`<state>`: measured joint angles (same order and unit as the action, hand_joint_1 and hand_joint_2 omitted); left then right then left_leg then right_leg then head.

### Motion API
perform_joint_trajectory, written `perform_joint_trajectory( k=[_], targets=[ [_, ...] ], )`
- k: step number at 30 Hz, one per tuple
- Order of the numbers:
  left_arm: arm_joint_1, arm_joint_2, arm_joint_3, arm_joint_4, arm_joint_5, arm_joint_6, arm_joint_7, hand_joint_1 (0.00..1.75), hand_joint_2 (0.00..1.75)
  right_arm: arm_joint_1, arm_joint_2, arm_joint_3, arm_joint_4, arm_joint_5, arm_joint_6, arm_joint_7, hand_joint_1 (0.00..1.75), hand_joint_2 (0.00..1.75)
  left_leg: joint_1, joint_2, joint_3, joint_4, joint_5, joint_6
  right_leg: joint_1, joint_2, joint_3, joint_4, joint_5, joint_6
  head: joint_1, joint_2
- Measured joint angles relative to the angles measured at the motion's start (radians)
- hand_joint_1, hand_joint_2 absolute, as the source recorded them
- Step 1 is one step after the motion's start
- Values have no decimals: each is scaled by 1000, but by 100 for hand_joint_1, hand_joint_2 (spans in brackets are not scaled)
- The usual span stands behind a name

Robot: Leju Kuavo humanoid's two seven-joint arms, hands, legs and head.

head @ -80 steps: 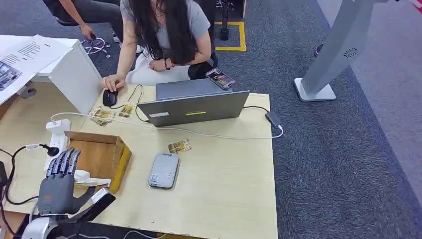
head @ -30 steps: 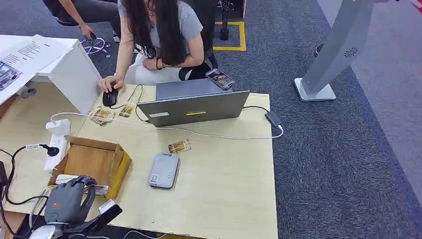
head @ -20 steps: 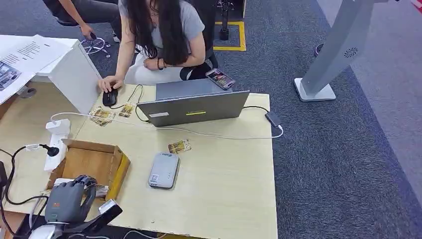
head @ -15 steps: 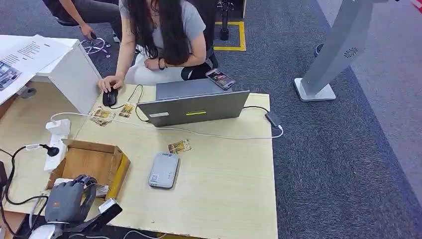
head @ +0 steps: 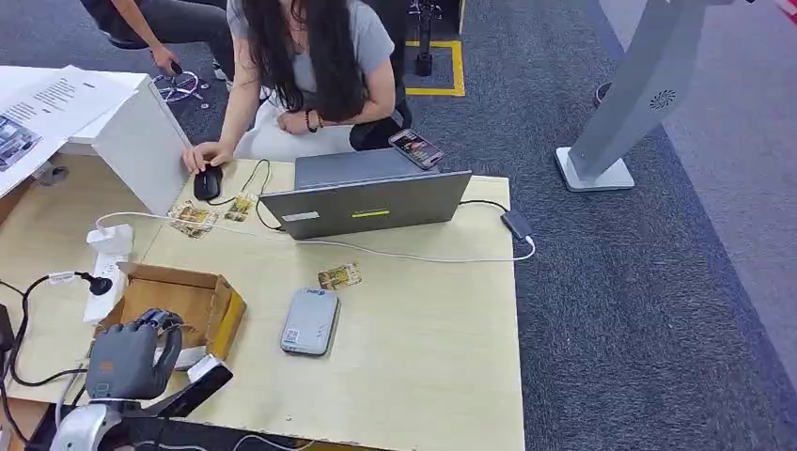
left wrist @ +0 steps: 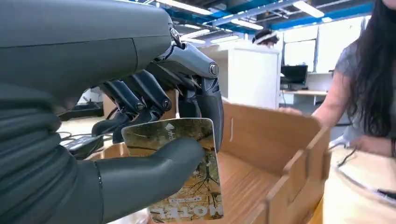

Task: Pass the card to the sensor for recognition and then transmit it.

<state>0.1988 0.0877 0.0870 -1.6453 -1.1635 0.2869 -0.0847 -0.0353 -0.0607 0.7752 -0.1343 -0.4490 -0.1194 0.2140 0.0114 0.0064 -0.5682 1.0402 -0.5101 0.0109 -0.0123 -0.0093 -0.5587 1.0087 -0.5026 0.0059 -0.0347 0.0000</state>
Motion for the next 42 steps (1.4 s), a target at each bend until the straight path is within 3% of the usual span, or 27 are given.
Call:
perform_joint_trajectory(
  k=[25,34,42],
  targets=[
    [-80,47,-24,10,20,-4,3,175,175,-6,-6,16,0,-12,0,-10,0,175,0,0,0,0,0,0,0,0,0,0,0,0,0,0],
    [-104,105,-95,-115,18,-37,39,175,175,-6,-6,16,0,-41,-5,-2,0,175,0,0,0,0,0,0,0,0,0,0,0,0,0,0],
    [-108,118,-118,-156,18,-44,39,175,175,-7,-5,16,0,-41,-5,-1,0,175,0,0,0,0,0,0,0,0,0,0,0,0,0,0]
  ],
)
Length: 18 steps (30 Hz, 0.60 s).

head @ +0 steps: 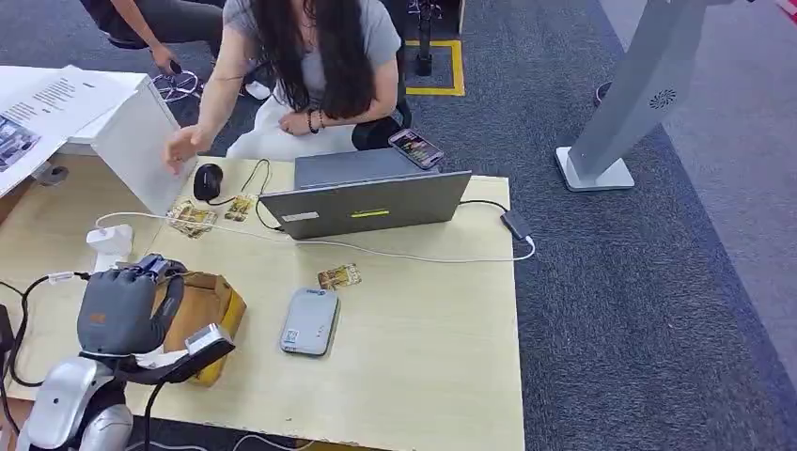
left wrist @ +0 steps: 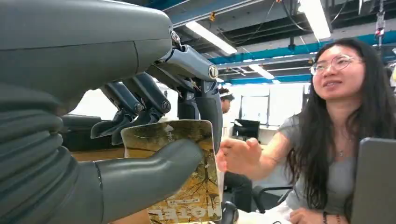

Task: Pass the card to the sensor for recognition and then transmit it.

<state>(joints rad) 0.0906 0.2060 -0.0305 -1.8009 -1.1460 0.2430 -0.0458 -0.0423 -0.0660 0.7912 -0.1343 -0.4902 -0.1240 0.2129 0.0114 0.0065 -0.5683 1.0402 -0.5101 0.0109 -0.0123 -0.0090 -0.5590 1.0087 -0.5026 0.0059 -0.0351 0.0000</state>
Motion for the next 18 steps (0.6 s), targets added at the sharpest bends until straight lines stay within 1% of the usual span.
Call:
perform_joint_trajectory(
  k=[8,12,15,18],
  targets=[
    [-1,8,-3,-7,0,1,0,175,175,0,0,0,0,-3,0,1,0,175,0,0,0,0,0,0,0,0,0,0,0,0,0,0],
    [-7,27,-14,-27,5,-3,0,175,175,-1,0,0,0,-10,0,3,0,175,0,0,0,0,0,0,0,0,0,0,0,0,1,0],
    [-17,42,-19,-40,24,-19,1,175,175,-1,0,0,0,-11,0,2,0,175,0,0,0,0,0,0,0,0,0,0,0,0,0,0],
    [-62,61,-19,-35,39,-39,18,175,175,-3,0,4,0,0,3,1,0,175,0,-1,0,0,0,0,0,-1,-1,0,0,0,0,0]
  ],
)
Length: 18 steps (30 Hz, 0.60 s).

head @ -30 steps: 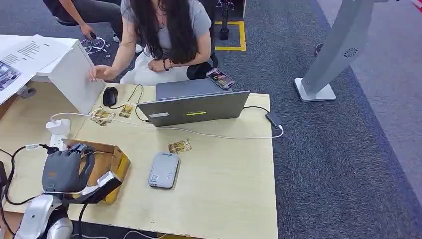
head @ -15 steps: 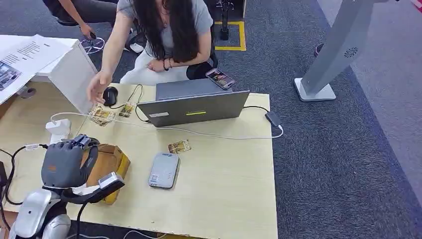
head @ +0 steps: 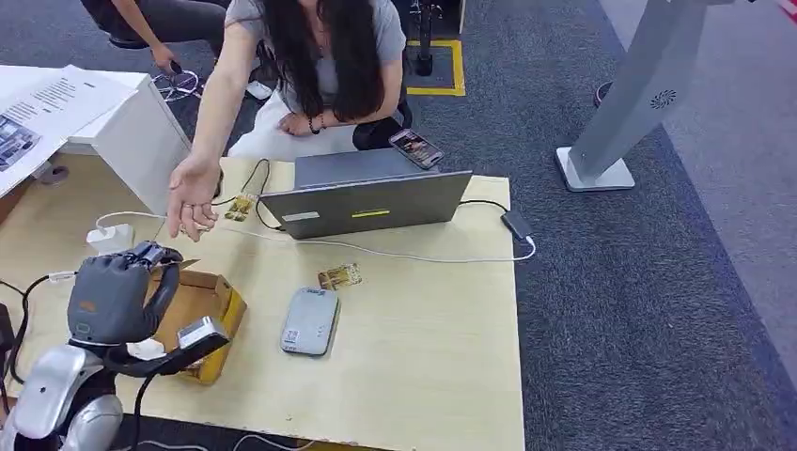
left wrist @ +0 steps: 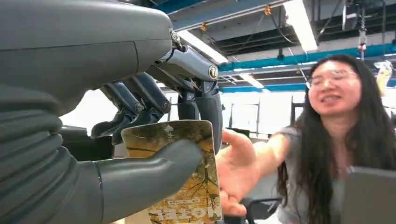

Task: Pass the card to the sensor for recognition and then transmit it.

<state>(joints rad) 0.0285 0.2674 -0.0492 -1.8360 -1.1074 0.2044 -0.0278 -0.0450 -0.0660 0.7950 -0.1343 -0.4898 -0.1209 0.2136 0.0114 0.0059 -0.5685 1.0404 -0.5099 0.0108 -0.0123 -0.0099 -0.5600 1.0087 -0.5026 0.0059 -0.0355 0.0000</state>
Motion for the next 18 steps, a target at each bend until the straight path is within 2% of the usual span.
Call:
perform_joint_trajectory(
  k=[2,5,7,10,13,18],
  targets=[
    [-95,10,0,60,-28,-20,33,175,175,-3,0,10,0,19,11,-11,0,175,0,-3,-1,0,2,2,0,-4,1,0,0,0,1,0],
    [-307,32,1,276,-65,-1,34,175,175,-18,0,34,0,31,32,-19,0,175,1,-5,-2,0,6,-1,0,-6,0,1,4,0,2,0],
    [-401,42,1,391,-79,16,27,175,175,-23,0,47,0,32,38,-22,0,175,1,0,-1,0,7,-2,0,-1,0,1,5,-1,2,0],
    [-477,45,1,506,-92,35,27,175,175,-21,-1,56,0,32,39,-21,0,175,0,1,-1,0,7,-2,0,1,-1,1,6,0,1,0],
    [-510,44,1,577,-99,48,29,175,175,-22,-1,66,0,32,41,-14,0,175,0,1,-2,0,6,-2,0,2,-1,1,6,0,2,0],
    [-541,49,1,635,-109,53,35,175,175,-22,-1,79,0,32,50,-7,0,175,0,1,-3,0,6,-1,0,2,-2,0,5,0,2,0]
  ],
)
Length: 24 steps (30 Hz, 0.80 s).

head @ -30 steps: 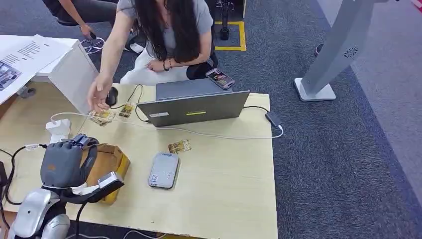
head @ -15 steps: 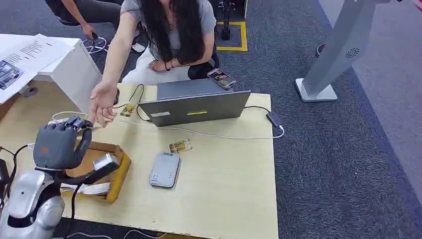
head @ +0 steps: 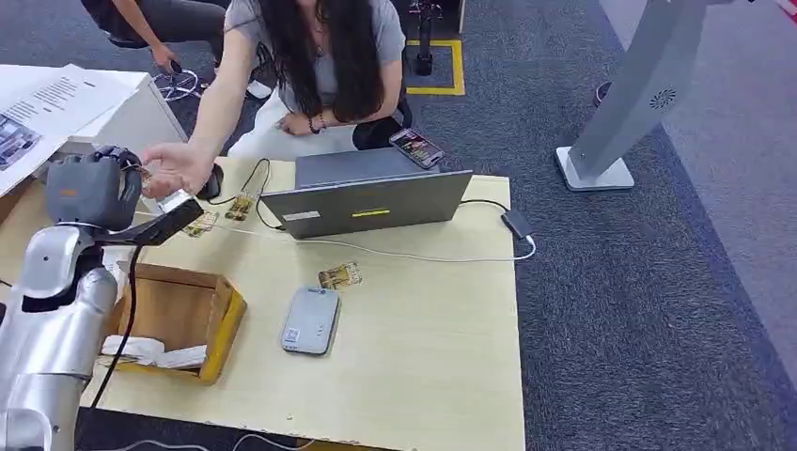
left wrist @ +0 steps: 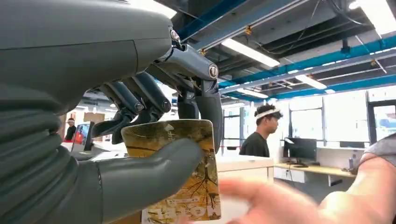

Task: Pass the card to the sensor for recognition and then transmit it.

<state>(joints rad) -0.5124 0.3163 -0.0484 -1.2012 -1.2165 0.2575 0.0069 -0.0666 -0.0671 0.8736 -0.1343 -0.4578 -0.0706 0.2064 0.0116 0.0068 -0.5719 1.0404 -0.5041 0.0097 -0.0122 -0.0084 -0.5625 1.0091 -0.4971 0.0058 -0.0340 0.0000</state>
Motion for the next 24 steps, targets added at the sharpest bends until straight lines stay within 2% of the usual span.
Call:
perform_joint_trajectory(
  k=[14,15,16,19,24],
  targets=[
    [-11,14,1,51,-4,21,1,175,175,3,-2,16,0,-2,5,0,0,175,0,0,0,0,0,0,0,0,0,0,0,0,0,0],
    [-11,14,1,53,-4,21,1,5,175,3,-2,16,0,-2,5,0,0,175,0,0,0,0,0,0,0,0,0,0,0,0,0,0],
    [-11,14,1,53,-4,21,1,0,175,3,-2,17,0,-2,5,0,0,175,0,0,-1,0,0,0,0,0,0,0,0,0,0,0],
    [-9,14,1,53,-5,37,-3,0,175,3,-2,18,0,-2,5,0,0,175,0,0,-1,0,0,0,0,0,0,0,0,0,0,0],
    [31,6,4,28,-2,100,-32,0,175,3,-3,24,0,-13,5,3,0,175,0,0,-1,0,0,0,0,0,-1,0,0,0,0,0]
  ],
)
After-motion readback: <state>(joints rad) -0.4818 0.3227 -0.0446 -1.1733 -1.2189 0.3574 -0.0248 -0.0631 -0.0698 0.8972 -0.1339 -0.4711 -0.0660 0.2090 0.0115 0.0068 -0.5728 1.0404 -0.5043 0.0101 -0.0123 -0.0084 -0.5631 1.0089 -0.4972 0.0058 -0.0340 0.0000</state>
